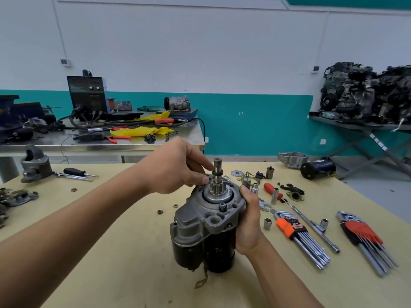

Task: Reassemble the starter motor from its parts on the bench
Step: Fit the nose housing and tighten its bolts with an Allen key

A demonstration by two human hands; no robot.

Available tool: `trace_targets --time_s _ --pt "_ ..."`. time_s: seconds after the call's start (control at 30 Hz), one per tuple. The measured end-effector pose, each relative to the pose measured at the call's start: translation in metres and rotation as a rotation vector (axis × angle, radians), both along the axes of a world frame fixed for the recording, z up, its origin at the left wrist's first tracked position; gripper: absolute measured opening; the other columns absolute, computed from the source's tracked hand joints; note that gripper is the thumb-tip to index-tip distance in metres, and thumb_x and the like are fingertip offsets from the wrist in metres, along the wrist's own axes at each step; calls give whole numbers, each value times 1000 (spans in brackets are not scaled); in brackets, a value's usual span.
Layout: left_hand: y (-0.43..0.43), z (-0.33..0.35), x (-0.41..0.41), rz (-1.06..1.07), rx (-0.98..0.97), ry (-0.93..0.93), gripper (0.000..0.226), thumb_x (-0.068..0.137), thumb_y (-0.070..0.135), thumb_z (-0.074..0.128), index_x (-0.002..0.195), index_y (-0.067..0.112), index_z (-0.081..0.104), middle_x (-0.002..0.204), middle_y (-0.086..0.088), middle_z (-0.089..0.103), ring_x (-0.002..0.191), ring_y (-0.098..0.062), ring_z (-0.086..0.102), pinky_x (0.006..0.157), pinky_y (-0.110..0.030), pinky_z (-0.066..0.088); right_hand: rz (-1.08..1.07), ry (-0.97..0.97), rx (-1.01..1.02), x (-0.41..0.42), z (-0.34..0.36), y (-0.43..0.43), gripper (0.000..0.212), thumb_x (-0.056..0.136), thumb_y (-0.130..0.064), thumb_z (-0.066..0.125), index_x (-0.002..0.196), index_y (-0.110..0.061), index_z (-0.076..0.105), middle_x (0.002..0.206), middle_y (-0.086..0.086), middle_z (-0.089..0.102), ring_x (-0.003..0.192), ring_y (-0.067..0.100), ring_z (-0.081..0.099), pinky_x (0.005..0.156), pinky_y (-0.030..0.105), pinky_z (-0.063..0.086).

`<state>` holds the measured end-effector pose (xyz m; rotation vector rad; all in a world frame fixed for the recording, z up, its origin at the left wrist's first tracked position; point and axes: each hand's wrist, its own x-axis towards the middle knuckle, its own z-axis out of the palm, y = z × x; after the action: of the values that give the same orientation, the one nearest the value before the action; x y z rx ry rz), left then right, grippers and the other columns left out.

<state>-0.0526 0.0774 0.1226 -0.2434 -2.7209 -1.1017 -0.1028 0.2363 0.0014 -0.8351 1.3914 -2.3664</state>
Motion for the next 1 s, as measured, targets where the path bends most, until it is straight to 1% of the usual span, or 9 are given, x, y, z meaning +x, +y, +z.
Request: trace_targets --time_s 0.13,0.27,0.4,0.5,0.67,0.77,0.83,0.9,1.0 --pt "2 2 3 15 -91 43 33 82 3 80 86 34 71 81 11 78 75 -1 73 64 -10 55 -4 -35 -6 -1 -1 1 53 77 -61 48 99 -25 79 102 7 77 98 20 73 78 25 57" --pt "1 3 6 11 -174 57 36 83 3 79 94 36 71 85 11 78 78 1 73 70 -10 56 1 -35 -11 -2 -1 1 55 77 -60 46 99 -23 80 102 8 77 97 20 73 78 26 57" --pt "1 -1 9 15 -200 86 32 85 1 76 109 22 76 90 11 78 80 3 72 71 -7 55 1 -36 -17 -4 -3 1 55 77 -61 47 100 -22 79 104 10 76 99 22 72 79 27 57" --pt "1 -7 10 23 -204 131 28 87 6 76 110 22 77 91 13 78 82 6 71 75 -7 54 7 -41 -24 -5 -5 2 54 77 -60 48 100 -22 79 104 10 76 99 22 72 79 27 57" --pt "2 -20 8 85 -105 231 15 84 11 80 94 22 81 79 20 74 73 6 70 66 -4 50 25 -16 -18 -5 -6 1 55 74 -62 60 101 -18 79 105 12 75 99 23 72 80 28 57" --pt "2 -24 4 104 38 213 10 80 12 83 88 17 81 75 10 77 69 1 72 62 -6 50 33 -13 -29 -6 -7 1 52 75 -60 58 100 -19 79 103 10 76 98 22 72 79 27 57" --pt "1 -26 5 75 113 195 12 76 19 85 87 17 81 77 9 78 72 -1 72 61 -8 51 37 -12 -43 -7 -8 1 51 76 -60 61 100 -19 79 103 10 76 98 22 72 79 27 57" --pt "0 -30 6 68 146 199 26 72 39 80 92 23 80 84 17 77 81 2 71 64 -10 52 54 -18 -65 -9 -9 1 60 68 -65 72 102 -16 79 106 13 75 100 24 72 81 29 57" --pt "-11 -42 6 126 194 209 48 78 62 65 118 37 70 109 28 71 102 10 62 86 -22 52 107 -48 -77 -14 -9 5 70 61 -67 77 104 -12 78 110 16 74 102 26 71 82 32 57"
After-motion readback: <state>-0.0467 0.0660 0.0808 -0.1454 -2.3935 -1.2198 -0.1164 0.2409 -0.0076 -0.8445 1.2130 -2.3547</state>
